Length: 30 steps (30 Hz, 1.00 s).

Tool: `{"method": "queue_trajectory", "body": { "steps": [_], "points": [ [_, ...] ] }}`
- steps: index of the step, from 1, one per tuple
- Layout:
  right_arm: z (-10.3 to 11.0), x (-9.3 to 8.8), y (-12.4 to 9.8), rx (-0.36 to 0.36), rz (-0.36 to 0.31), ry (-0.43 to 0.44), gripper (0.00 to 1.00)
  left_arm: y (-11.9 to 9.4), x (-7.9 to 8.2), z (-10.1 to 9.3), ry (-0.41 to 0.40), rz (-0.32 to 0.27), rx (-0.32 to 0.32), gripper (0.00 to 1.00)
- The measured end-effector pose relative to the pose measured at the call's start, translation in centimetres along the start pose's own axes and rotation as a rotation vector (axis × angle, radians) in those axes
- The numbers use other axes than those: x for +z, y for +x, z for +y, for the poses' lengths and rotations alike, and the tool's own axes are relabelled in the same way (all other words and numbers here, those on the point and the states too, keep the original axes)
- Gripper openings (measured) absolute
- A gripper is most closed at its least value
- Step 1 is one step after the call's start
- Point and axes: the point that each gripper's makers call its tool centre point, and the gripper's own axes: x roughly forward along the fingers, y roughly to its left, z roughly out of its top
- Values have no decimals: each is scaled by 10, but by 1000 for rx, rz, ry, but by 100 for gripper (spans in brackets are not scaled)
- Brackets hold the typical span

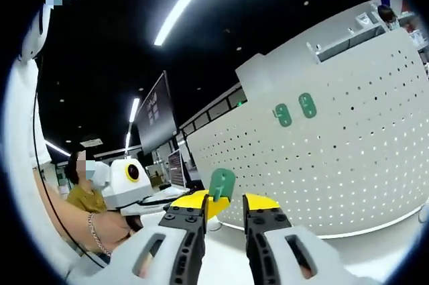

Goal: Insert the hook assembly into the mounting plate slot until the hook locks in place.

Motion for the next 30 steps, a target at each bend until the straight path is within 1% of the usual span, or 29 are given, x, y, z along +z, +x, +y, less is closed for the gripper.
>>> {"method": "queue_trajectory", "body": {
  "steps": [9,11,18,27,30],
  "points": [
    [0,-2,7,-2,4,-8,10,0,-1,-3,-14,-3,5,3],
    [0,-3,7,-5,10,-14,10,-1,0,-2,-21,-6,10,3],
    [3,-1,9,4,-5,-30,4,0,1,-2,-22,-8,11,3],
    [4,2,11,-6,-10,-51,3,1,0,-2,-19,-4,14,2],
    [4,3,11,-12,-15,-45,3,1,1,-3,-16,-7,13,2]
  ]
}}
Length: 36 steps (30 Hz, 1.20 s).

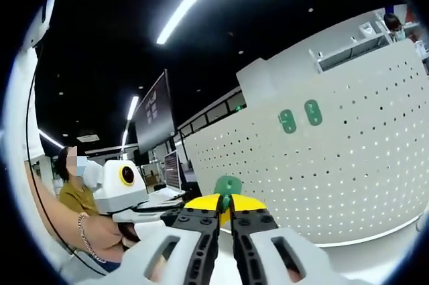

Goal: Insert the hook assembly into the mounting plate slot until the hook locks in place.

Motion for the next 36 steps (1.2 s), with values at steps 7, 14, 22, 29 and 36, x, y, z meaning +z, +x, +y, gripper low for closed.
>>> {"method": "queue_trajectory", "body": {
  "steps": [7,14,22,29,36],
  "points": [
    [-1,0,0,-16,8,3,2,1,0,0,9,3,3,2],
    [0,2,0,-30,5,7,1,1,2,-1,29,7,7,3],
    [-1,1,-1,-27,14,10,1,1,-4,1,57,48,2,17],
    [-2,1,-1,-28,14,11,1,0,-6,10,55,59,29,53],
    [-2,0,-1,-29,25,-6,1,0,-13,14,33,86,50,73]
  ]
}}
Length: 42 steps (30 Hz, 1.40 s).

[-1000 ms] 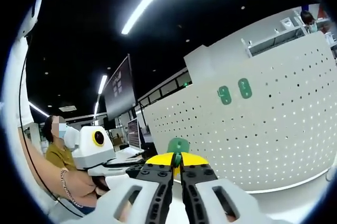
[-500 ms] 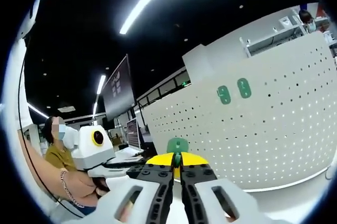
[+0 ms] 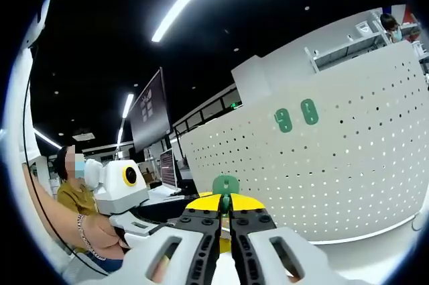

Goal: Insert the hook assembly into the mounting plate slot until the hook locks in place.

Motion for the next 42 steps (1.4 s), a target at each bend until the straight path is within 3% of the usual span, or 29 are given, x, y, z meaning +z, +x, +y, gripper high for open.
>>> {"method": "queue_trajectory", "body": {
  "steps": [2,4,5,8,17,24,42],
  "points": [
    [-1,1,0,-11,5,-36,1,0,0,-1,-1,2,-2,72],
    [-1,2,0,-28,19,-132,1,0,-1,0,2,6,0,73],
    [-3,2,0,-51,41,-228,1,0,-2,0,2,6,-1,72],
    [-4,-2,0,-70,79,-318,1,-1,-3,1,0,11,3,72],
    [-9,2,1,-73,59,-253,1,-1,-3,0,3,13,4,71],
    [-30,16,1,-112,42,-229,1,-3,-8,-2,40,41,-1,70],
    [-86,53,10,-223,-12,-206,1,-20,-17,2,42,67,-10,69]
  ]
}}
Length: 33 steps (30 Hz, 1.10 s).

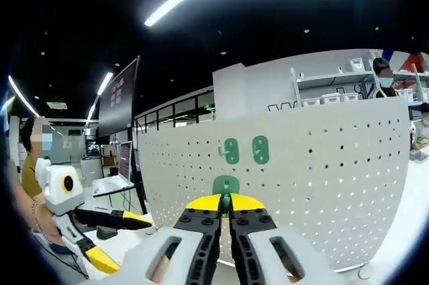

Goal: Insert the hook assembly into the mounting plate slot until the hook locks in place.

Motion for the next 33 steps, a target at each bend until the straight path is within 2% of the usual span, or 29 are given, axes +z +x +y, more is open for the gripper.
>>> {"method": "queue_trajectory", "body": {
  "steps": [6,24,33],
  "points": [
    [-12,4,5,-18,-4,3,1,-5,-6,-4,1,19,-24,69],
    [-44,22,22,-67,-40,-8,1,-22,-25,-5,3,80,-22,68],
    [-65,33,29,-99,-62,-13,1,-31,-42,-6,-32,118,-27,68]
  ]
}}
